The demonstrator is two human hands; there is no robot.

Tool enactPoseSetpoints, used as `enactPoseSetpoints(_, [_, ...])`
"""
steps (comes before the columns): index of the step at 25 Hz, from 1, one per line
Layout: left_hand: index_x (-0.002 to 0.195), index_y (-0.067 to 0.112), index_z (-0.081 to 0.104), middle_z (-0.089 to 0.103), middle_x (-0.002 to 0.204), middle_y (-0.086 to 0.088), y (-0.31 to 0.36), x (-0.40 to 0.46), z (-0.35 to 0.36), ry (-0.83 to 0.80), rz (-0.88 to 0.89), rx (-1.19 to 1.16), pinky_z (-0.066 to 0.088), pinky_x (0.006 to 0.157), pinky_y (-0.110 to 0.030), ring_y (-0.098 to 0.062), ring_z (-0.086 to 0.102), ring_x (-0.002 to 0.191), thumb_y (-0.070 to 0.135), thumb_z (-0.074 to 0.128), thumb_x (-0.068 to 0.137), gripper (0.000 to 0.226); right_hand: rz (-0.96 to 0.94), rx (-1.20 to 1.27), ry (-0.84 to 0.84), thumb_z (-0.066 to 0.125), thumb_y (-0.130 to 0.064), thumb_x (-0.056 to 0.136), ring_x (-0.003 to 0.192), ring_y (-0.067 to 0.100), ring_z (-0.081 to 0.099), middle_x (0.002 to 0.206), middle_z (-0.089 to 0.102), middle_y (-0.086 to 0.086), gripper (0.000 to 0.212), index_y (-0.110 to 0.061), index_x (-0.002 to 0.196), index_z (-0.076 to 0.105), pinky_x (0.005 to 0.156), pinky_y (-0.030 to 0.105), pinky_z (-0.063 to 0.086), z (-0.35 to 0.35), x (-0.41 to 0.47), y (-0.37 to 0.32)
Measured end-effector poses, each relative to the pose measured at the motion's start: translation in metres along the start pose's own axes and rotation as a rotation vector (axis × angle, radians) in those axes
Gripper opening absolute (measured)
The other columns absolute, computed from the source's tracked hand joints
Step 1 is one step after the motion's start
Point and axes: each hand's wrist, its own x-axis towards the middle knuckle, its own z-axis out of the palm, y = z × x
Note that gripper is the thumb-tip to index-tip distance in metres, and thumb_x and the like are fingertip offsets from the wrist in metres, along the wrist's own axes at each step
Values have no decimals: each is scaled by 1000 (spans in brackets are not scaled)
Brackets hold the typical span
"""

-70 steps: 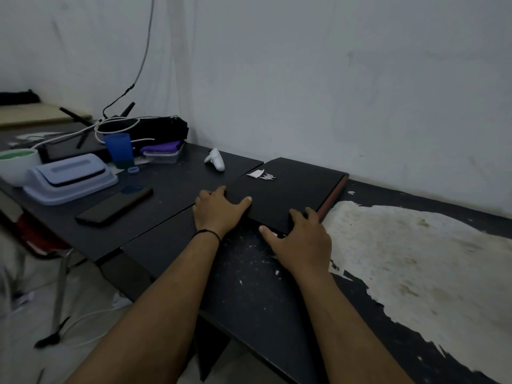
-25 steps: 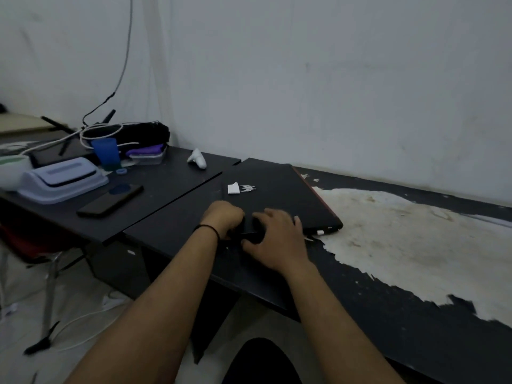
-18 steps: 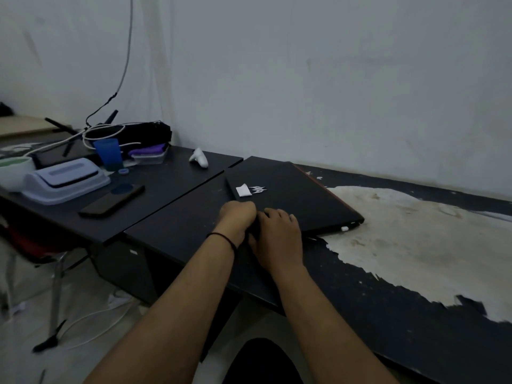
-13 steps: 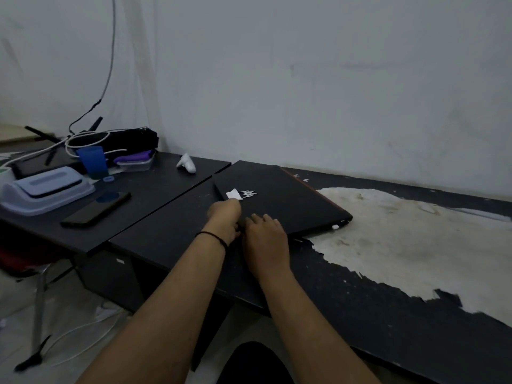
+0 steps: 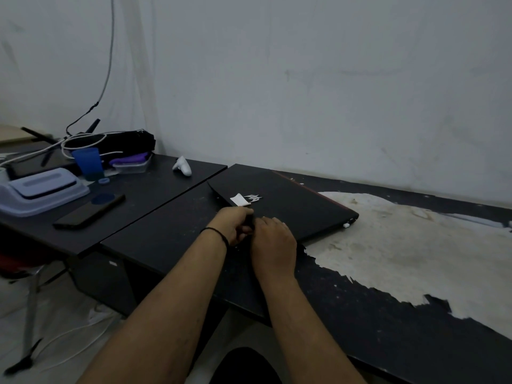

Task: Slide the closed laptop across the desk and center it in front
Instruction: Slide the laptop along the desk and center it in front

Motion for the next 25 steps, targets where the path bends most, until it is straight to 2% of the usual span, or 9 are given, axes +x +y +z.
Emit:
enactPoseSetpoints(3, [74, 20, 53, 48, 31, 9, -1, 1, -1, -8, 13, -28, 31, 33, -12, -4, 43, 24, 31, 62, 95, 26, 2, -40, -4, 46, -14, 97, 111, 27, 58, 114, 67, 9, 26, -9, 115, 64, 105, 41, 41, -2, 1, -1])
enactPoseSetpoints(7, [71, 20, 54, 49, 32, 9, -3, -1, -1, -20, 36, -119, 39, 40, -19, -3, 45, 23, 34, 69, 90, 27, 7, -252, -74, 45, -17, 99, 117, 33, 55, 127, 60, 15, 35, -6, 131, 53, 101, 48, 43, -1, 14, -4])
enactPoseSetpoints(13, [79, 18, 60, 56, 41, 11, -9, 3, 0, -108, 100, -86, 38, 47, -21, 0, 47, 28, 28, 68, 89, 17, 217, -514, -227, 31, -10, 105, 121, 53, 52, 139, 49, 35, 41, 7, 140, 42, 96, 60, 47, -3, 48, -6])
enactPoseSetpoints(17, [105, 7, 68, 71, 69, -4, -15, 6, -5, -95, 146, 18, 51, 46, -21, -5, 50, 39, 23, 67, 92, 21, 175, -482, -185, 33, -8, 104, 125, 52, 48, 141, 47, 33, 42, 4, 144, 37, 100, 59, 43, 8, 35, 11])
enactPoseSetpoints(19, [104, 4, 69, 77, 83, -14, -20, 8, -8, -41, 225, 2, 54, 46, -24, -9, 55, 39, 18, 61, 92, 20, 162, -474, -163, 41, -9, 102, 128, 50, 47, 143, 46, 31, 44, 1, 145, 38, 103, 58, 41, 7, 33, 23])
enactPoseSetpoints(20, [101, 5, 70, 78, 91, -16, -23, 12, -10, 76, 314, 53, 54, 49, -25, -11, 60, 44, 16, 58, 91, 19, 160, -467, -160, 45, -10, 101, 129, 49, 45, 145, 46, 29, 47, -1, 146, 37, 104, 57, 40, 6, 32, 30])
enactPoseSetpoints(22, [120, 16, 66, 70, 117, -11, -25, 23, -18, 417, 572, 504, 53, 68, -30, -18, 70, 83, 18, 58, 88, 33, 168, -441, -164, 52, -13, 99, 134, 46, 42, 149, 43, 25, 52, -4, 148, 36, 108, 56, 36, 4, 30, 41])
enactPoseSetpoints(23, [138, 22, 54, 60, 130, -11, -25, 31, -22, 517, 670, 801, 50, 80, -35, -25, 63, 105, 20, 59, 88, 49, 173, -431, -162, 53, -14, 99, 135, 44, 40, 150, 42, 23, 54, -5, 149, 35, 110, 55, 35, 2, 29, 44])
enactPoseSetpoints(25, [156, 27, 27, 41, 142, -14, -17, 49, -28, 563, 755, 1170, 46, 93, -44, -35, 47, 122, 24, 60, 90, 74, 162, -422, -153, 54, -14, 98, 138, 42, 38, 153, 40, 21, 56, -6, 150, 34, 112, 54, 33, 2, 25, 46])
